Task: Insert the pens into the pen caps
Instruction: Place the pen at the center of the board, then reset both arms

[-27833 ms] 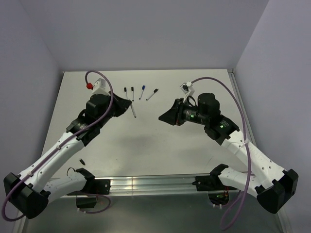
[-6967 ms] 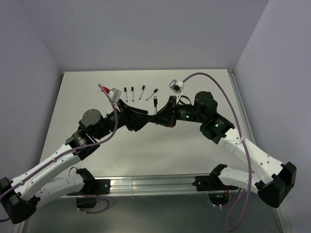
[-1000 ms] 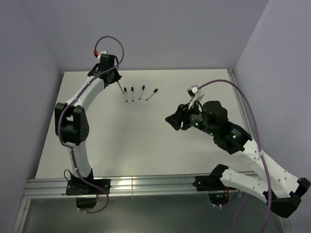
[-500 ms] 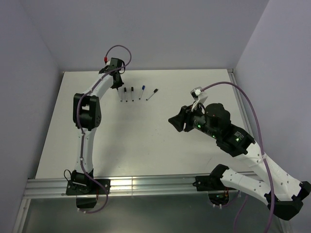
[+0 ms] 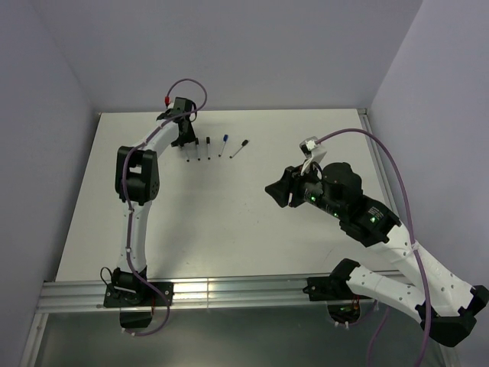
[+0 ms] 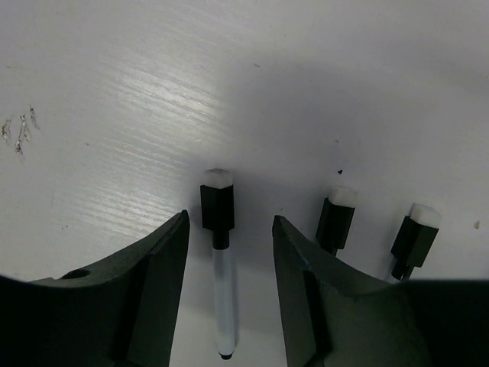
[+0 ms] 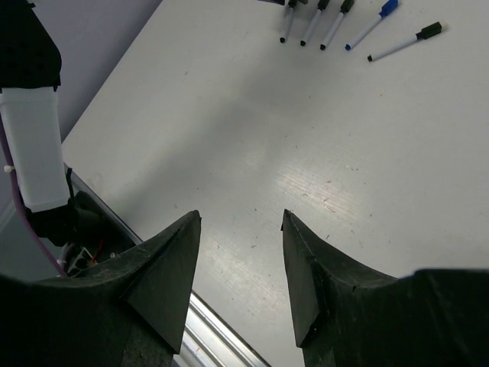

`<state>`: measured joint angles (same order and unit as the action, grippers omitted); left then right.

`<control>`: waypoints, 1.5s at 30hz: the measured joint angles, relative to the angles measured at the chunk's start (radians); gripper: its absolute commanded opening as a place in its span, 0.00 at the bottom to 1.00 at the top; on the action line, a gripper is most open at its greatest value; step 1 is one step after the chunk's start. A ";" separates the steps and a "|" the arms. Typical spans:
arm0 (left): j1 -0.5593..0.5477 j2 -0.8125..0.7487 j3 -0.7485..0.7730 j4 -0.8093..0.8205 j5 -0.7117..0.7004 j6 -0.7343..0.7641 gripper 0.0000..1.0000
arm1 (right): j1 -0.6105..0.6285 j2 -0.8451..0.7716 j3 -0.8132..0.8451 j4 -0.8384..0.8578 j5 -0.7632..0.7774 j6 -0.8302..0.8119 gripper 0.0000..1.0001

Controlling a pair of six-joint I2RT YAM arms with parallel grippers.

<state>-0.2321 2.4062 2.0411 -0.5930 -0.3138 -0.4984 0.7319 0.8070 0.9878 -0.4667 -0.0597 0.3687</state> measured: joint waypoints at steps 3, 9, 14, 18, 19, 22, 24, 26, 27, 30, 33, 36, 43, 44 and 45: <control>0.000 0.000 -0.005 0.010 0.000 -0.001 0.56 | 0.000 0.000 0.000 0.000 0.000 0.000 0.55; 0.000 -0.025 -0.044 0.038 0.001 -0.001 0.59 | -0.002 -0.001 0.000 -0.010 0.015 0.000 0.55; 0.000 -0.138 -0.060 0.027 0.002 -0.003 0.58 | -0.002 -0.001 0.000 -0.024 0.027 0.003 0.73; 0.000 -0.341 -0.100 0.024 0.024 -0.024 0.57 | -0.004 0.000 0.002 -0.027 0.035 0.006 1.00; 0.000 -0.409 -0.126 0.028 0.036 -0.032 0.57 | -0.005 0.000 0.002 -0.027 0.037 0.005 1.00; -0.008 -0.644 -0.230 0.030 0.070 -0.046 0.57 | -0.015 0.001 0.010 -0.029 0.049 0.013 1.00; -0.033 -0.805 -0.328 0.049 0.073 -0.045 0.57 | -0.024 0.000 0.018 -0.029 0.063 0.023 1.00; -0.084 -0.968 -0.438 0.056 0.074 -0.044 0.57 | -0.030 -0.003 0.022 -0.028 0.081 0.036 1.00; -0.113 -1.040 -0.492 0.051 0.080 -0.044 0.57 | -0.032 -0.008 0.022 -0.030 0.089 0.040 1.00; -0.187 -1.241 -0.681 0.076 0.117 -0.043 0.57 | -0.034 -0.021 0.022 -0.035 0.107 0.054 1.00; -0.197 -1.424 -0.883 0.095 0.153 -0.045 0.58 | -0.035 -0.033 0.022 -0.051 0.128 0.063 1.00; -0.198 -1.561 -1.012 0.094 0.180 -0.041 0.57 | -0.036 -0.051 0.016 -0.060 0.145 0.074 1.00; -0.198 -1.653 -1.083 0.142 0.233 -0.020 0.57 | -0.036 -0.081 0.005 -0.064 0.150 0.095 1.00; -0.198 -1.657 -1.094 0.152 0.242 -0.018 0.57 | -0.036 -0.081 0.004 -0.064 0.150 0.095 1.00; -0.198 -1.657 -1.106 0.159 0.250 -0.018 0.57 | -0.036 -0.082 0.002 -0.064 0.150 0.096 1.00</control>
